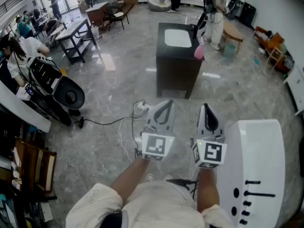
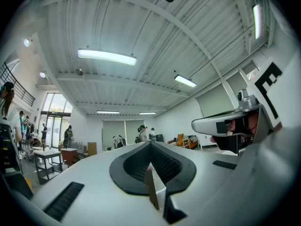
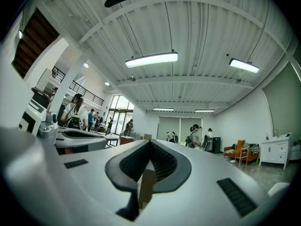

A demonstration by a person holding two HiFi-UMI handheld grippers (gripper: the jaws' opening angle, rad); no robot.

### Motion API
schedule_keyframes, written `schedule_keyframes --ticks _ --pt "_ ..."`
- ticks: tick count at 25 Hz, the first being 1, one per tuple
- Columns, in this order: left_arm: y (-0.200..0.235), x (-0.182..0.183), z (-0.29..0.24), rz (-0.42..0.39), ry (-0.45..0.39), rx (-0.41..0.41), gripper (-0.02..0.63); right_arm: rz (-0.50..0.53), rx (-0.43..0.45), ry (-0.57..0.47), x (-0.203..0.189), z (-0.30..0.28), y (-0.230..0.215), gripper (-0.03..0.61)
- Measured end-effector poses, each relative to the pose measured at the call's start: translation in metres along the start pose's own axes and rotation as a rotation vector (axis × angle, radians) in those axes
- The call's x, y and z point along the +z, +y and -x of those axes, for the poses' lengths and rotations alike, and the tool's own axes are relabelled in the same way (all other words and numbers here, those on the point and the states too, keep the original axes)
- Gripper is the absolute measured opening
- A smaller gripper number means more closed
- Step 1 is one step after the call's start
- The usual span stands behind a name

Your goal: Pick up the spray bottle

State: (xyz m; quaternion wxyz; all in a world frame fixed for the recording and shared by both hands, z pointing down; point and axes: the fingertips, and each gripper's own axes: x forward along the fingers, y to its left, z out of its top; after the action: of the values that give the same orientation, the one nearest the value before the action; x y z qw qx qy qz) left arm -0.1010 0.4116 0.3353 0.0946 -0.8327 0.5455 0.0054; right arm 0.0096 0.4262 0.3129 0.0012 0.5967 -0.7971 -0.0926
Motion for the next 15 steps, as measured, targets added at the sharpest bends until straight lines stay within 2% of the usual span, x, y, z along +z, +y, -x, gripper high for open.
schedule_keyframes --ticks 9,15 --pt "-0.022 0.001 -0.025 0.003 -0.005 0.000 0.002 -0.011 -0.005 0.026 -0.010 -0.005 -0.030 0.006" --pt "-0.034 0.000 -0.025 0.000 0.016 0.002 0.002 -0.042 -0.028 0.005 -0.012 0.001 -0.043 0.007"
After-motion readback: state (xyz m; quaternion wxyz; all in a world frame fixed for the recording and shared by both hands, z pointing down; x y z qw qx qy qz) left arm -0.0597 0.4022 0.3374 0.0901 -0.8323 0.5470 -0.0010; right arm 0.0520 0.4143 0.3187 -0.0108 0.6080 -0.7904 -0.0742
